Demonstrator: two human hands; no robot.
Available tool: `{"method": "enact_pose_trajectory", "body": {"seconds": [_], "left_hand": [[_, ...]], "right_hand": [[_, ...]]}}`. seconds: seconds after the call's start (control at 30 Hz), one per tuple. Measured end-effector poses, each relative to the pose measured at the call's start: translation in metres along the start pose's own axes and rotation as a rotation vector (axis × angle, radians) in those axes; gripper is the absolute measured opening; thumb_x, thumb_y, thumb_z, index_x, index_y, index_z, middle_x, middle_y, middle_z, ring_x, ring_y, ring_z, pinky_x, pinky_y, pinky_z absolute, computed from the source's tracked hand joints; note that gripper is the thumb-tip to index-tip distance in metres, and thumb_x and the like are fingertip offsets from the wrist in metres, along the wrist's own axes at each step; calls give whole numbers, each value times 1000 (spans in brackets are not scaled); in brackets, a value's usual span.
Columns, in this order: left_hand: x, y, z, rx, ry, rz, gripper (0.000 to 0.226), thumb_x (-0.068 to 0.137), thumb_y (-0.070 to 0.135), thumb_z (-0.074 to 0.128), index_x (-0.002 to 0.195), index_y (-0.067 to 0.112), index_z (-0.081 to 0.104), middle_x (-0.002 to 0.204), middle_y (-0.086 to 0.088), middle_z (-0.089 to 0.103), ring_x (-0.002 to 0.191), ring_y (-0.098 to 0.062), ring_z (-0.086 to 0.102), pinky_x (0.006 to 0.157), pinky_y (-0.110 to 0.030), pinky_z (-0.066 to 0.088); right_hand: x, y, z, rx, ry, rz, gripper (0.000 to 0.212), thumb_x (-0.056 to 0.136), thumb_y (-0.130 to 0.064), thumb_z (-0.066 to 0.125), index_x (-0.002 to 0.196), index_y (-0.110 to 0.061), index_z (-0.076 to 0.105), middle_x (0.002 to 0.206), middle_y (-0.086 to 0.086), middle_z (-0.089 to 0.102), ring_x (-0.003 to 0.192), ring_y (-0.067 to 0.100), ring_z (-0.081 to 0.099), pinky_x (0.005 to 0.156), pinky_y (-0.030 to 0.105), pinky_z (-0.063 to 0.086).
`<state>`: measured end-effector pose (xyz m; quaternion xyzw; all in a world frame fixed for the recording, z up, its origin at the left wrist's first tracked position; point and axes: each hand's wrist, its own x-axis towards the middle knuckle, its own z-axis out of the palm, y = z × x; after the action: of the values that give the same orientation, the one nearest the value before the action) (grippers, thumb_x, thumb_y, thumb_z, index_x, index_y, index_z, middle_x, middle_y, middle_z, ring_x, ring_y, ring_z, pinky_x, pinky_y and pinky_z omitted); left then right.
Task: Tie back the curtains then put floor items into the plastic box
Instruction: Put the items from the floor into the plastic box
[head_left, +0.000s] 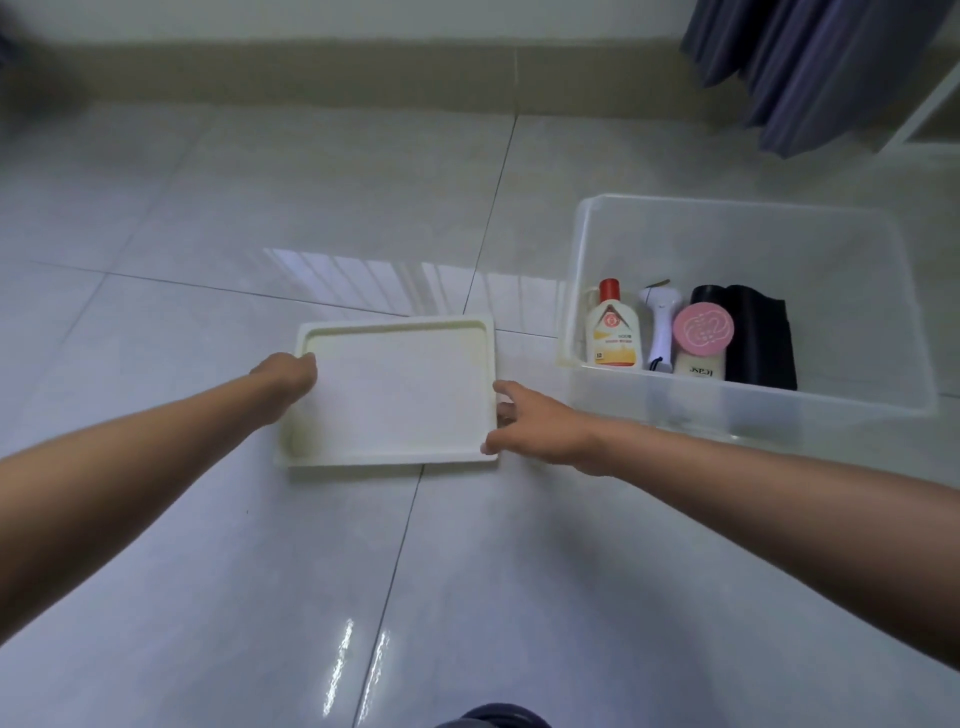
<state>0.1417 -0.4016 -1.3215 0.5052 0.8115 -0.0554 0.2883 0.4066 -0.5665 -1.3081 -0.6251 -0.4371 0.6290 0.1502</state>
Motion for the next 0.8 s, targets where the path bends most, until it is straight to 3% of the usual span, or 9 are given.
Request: {"method": "enact_pose_trajectory", "body": {"seconds": [0.13,0.33,0.47,0.57,0.63,0.73,0.8], "left_hand": [[4,8,-18,-67,97,47,59,100,40,34,127,-10,47,131,-29,49,114,-46,52,98,-49,46],[-14,42,-61,-138,331,71,46,100,22,36,125,-14,49,130,-32,50,116,-46,52,92,-48,45],[-42,88,-87,-290,356,194,42,98,17,37,124,-13,51,129,-31,51,118,-43,51,89,-45,44],[-77,124,-79,-443,284,314,54,97,38,41,124,-7,54,127,-25,54,114,-37,55,81,-37,42],[-102,145,-61,-486,189,444,52,96,40,44,121,-3,58,125,-22,58,112,-35,56,86,-37,44],[-142,178,-31,-468,78,603,46,95,40,48,122,3,58,127,-18,57,114,-33,55,95,-37,43],[-168,197,-13,-425,42,677,44,95,37,49,122,2,55,129,-19,51,113,-34,52,96,-37,41]], "right_hand": [[-11,-10,0,81,32,-3,92,77,-25,73,151,-25,18,147,7,42,127,22,47,108,41,42],[-50,-52,2,71,103,-164,87,81,-30,71,151,-26,20,144,4,43,131,18,43,105,31,41],[-85,-72,-30,54,271,-304,82,80,-34,71,148,-30,26,149,5,39,135,16,41,109,40,39],[-114,-67,-68,135,460,-342,78,76,-40,70,145,-33,32,149,8,38,131,17,46,106,45,44],[-132,-53,-93,161,585,-302,76,74,-43,68,142,-32,36,145,6,44,123,16,54,99,44,50],[-160,-23,-121,202,743,-242,58,87,-29,66,138,-26,40,130,1,57,106,12,62,86,36,55],[-175,-3,-132,204,830,-196,54,86,-28,66,135,-26,42,127,0,59,105,12,62,82,34,55]]}}
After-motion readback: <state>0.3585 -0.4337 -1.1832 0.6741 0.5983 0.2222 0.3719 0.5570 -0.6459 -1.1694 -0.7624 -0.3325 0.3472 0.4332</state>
